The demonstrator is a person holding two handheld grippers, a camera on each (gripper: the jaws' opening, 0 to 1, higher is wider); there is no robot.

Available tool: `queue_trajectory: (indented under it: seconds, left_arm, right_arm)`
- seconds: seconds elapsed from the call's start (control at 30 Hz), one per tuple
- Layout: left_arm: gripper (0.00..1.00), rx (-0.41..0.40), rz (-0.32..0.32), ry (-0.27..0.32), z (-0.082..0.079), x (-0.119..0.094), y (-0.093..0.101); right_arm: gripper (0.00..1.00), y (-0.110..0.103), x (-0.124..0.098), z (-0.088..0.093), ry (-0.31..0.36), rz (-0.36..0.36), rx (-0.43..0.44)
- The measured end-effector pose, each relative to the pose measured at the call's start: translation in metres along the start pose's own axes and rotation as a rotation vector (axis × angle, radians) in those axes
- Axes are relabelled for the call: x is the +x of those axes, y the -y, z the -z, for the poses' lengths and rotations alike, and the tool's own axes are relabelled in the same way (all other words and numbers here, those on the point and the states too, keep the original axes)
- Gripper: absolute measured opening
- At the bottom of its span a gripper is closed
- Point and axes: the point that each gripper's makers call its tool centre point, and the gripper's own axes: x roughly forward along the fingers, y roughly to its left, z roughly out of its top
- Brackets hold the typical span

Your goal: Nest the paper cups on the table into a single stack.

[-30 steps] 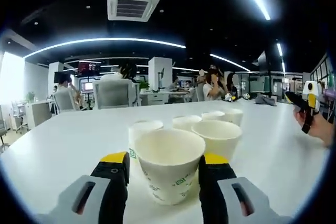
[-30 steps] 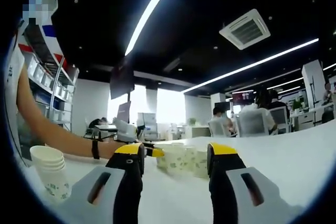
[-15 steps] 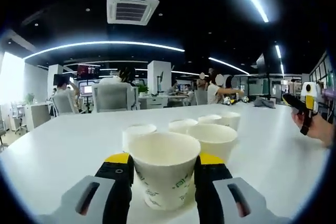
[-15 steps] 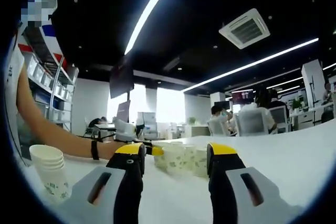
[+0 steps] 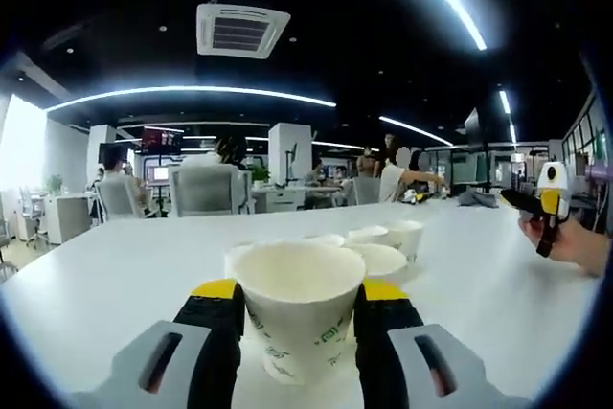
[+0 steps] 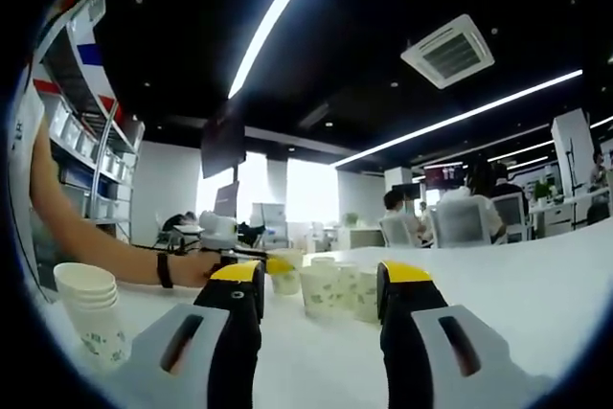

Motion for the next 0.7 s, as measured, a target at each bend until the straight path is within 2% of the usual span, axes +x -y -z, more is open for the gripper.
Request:
queue_trajectory:
  seconds: [0.13, 0.5, 0.7]
  left_arm:
    - [0.49, -0.002, 0.009, 0.016, -0.006, -0.005, 0.007]
    - [0.49, 0.013, 0.049, 0.088, -0.041, -0.024, 0.028]
    - [0.49, 0.034, 0.102, 0.118, -0.063, -0.034, 0.051]
  right_arm:
    - [0.5, 0.0, 0.0, -0.001, 0.004, 0.001, -0.001]
    - [0.49, 0.0, 0.001, 0.001, -0.002, -0.003, -0.001]
    - [0.49, -0.002, 0.002, 0.002, -0.005, -0.006, -0.002]
